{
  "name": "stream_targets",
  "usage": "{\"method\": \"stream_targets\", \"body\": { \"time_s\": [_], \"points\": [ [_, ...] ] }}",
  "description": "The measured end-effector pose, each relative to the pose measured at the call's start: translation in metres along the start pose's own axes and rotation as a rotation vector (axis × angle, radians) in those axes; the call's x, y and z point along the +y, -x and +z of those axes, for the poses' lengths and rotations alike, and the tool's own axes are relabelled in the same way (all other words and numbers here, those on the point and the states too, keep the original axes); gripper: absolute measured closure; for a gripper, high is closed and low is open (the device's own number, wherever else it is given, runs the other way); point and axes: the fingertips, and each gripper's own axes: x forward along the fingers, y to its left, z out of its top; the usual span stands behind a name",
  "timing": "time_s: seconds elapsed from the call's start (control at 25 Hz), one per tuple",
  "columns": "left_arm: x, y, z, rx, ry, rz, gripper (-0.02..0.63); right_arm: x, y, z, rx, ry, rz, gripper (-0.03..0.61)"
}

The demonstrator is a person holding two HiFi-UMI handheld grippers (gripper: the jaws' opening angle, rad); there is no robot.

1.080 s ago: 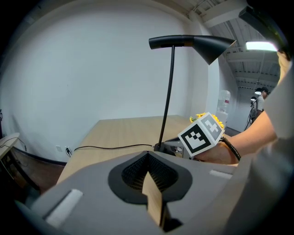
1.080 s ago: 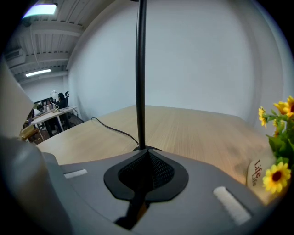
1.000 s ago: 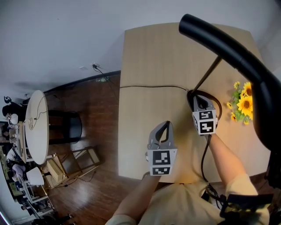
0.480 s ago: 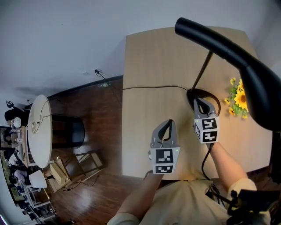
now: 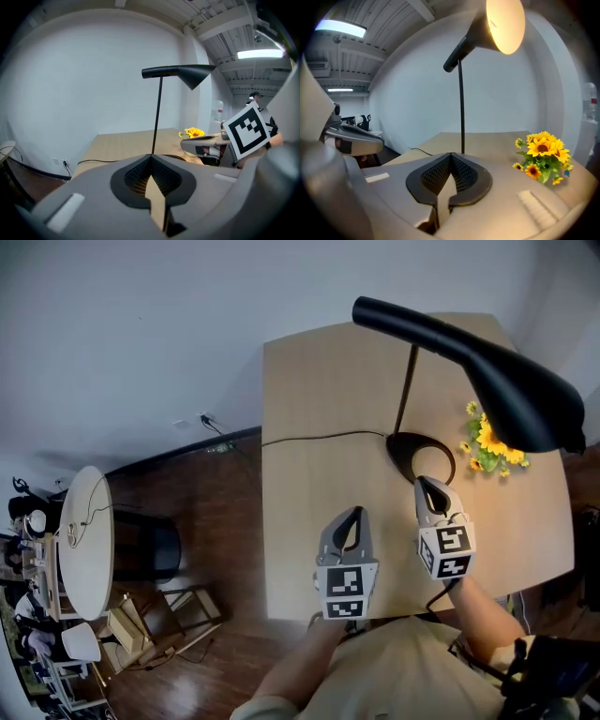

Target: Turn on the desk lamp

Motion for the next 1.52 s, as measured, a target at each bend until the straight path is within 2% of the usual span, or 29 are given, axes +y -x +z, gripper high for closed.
{"method": "stream_targets", "body": {
  "time_s": [0.28, 0.56, 0.96, 1.24, 1.52],
  "points": [
    [-0.009, 0.040, 0.014, -0.062, 0.007, -0.030, 0.615, 0.029, 0.055, 0.013, -0.042, 0.020, 0.000, 0.578],
    [-0.017, 0.104, 0.016, -0.120, 0.011, -0.075, 0.615, 0.078, 0.125, 0.028, -0.111, 0.019, 0.014, 0.578],
    [-0.024, 0.194, 0.009, -0.185, -0.004, -0.126, 0.615, 0.132, 0.213, 0.022, -0.166, 0.010, -0.034, 0.578],
    [-0.039, 0.236, -0.016, -0.178, 0.022, -0.161, 0.615, 0.144, 0.263, 0.019, -0.181, 0.021, -0.078, 0.578],
    [-0.071, 0.260, -0.007, -0.202, 0.006, -0.179, 0.615, 0.141, 0.307, 0.016, -0.193, 0.021, -0.066, 0.578]
  ]
}}
